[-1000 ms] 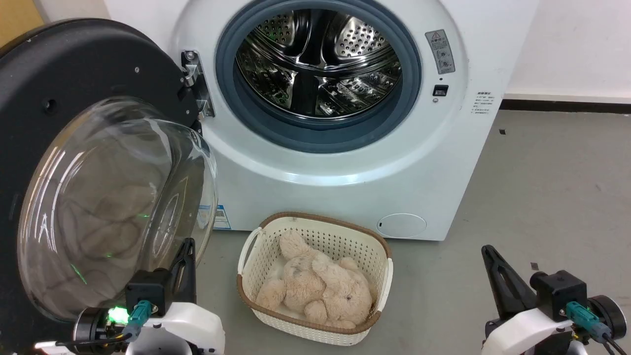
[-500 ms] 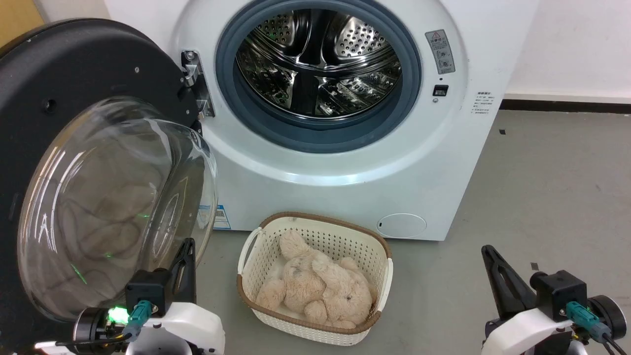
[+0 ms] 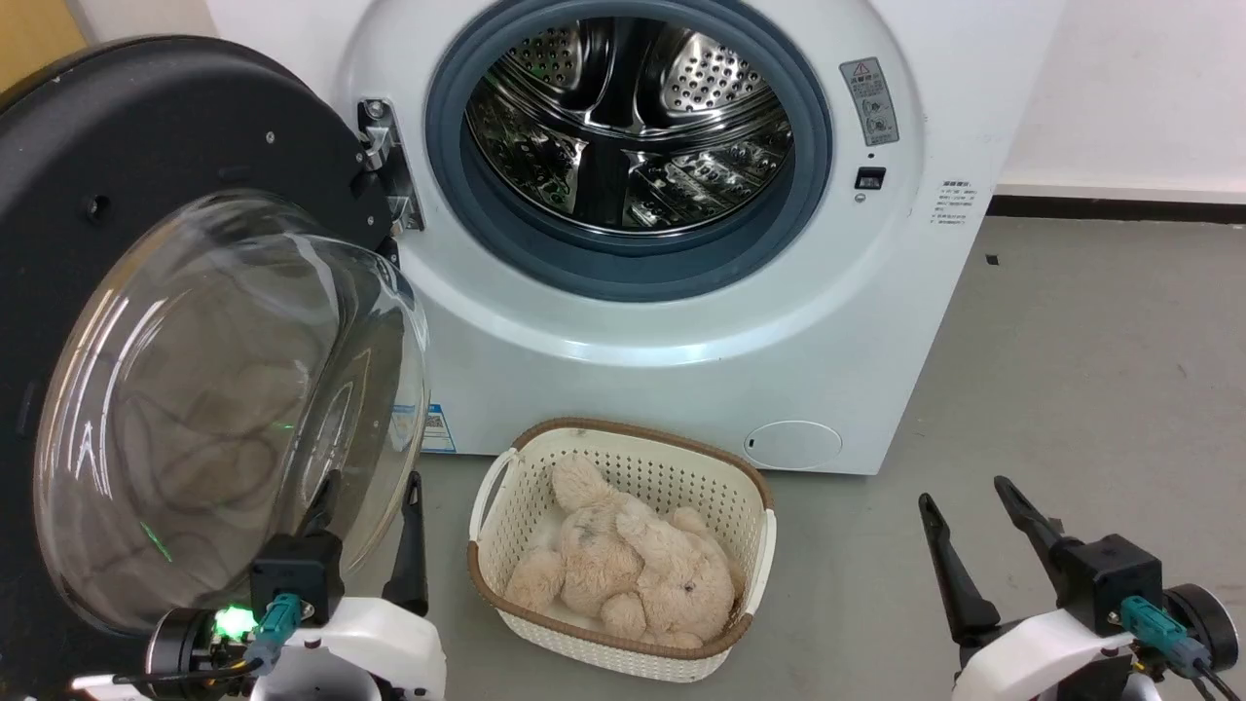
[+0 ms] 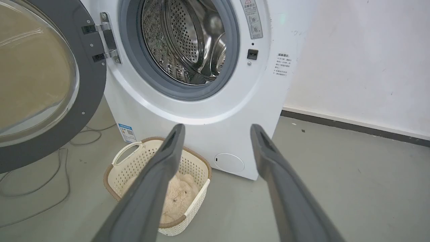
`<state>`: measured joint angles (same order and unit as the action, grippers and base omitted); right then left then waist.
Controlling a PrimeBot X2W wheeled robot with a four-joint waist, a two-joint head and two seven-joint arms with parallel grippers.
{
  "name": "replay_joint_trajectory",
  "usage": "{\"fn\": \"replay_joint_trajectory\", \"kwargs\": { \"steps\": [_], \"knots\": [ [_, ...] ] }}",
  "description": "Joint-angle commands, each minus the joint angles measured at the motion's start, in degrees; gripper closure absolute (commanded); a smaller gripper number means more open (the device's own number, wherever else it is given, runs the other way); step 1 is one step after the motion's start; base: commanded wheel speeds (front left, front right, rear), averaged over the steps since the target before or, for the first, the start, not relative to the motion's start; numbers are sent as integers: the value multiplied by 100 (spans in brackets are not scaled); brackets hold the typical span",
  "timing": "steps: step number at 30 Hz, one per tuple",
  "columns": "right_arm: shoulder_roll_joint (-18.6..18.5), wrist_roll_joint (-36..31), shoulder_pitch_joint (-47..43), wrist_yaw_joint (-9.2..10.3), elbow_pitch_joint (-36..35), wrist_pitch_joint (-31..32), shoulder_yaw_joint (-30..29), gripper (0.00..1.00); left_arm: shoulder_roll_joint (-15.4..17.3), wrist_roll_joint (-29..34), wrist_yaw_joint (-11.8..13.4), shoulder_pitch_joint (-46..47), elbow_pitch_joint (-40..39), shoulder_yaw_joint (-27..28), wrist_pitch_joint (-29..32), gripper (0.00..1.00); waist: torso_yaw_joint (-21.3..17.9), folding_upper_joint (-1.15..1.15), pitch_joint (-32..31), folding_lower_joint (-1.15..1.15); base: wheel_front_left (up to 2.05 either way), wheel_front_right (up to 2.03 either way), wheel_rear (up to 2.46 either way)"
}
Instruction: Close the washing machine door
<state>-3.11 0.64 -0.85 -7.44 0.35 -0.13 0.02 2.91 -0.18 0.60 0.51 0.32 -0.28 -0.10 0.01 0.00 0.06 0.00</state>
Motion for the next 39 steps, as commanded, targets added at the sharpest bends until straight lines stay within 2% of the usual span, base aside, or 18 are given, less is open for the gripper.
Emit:
{"fn": "replay_joint_trajectory", "kwargs": {
  "steps": [1,3,4,5,6,21,32,39],
  "knots": [
    [1,56,8,0,11,-64,-37,0,0,-8,51,7,13,-15,-64,0,1,0,3,0,0,0,0],
    [2,81,10,0,14,-88,-53,0,0,-8,81,10,18,-28,-88,0,2,0,5,0,0,0,0],
    [2,93,11,0,15,-100,-62,0,0,-7,95,11,22,-35,-100,7,3,0,6,0,0,0,0],
    [2,105,12,0,16,-112,-70,0,0,-5,109,14,24,-42,-112,59,5,0,8,0,0,0,0],
    [2,117,12,0,17,-123,-78,0,0,-3,123,17,26,-49,-124,98,7,0,9,0,0,0,0],
    [5,291,29,-1,21,-303,-211,0,9,-81,221,205,-180,-112,-303,100,181,0,50,0,0,0,0],
    [7,399,48,-1,25,-422,-312,0,3,-182,90,521,-597,-134,-423,100,443,0,104,0,0,0,0],
    [8,466,72,-2,31,-506,-392,0,0,-479,-16,861,-970,-17,-507,100,692,0,172,0,0,0,0]
  ]
}}
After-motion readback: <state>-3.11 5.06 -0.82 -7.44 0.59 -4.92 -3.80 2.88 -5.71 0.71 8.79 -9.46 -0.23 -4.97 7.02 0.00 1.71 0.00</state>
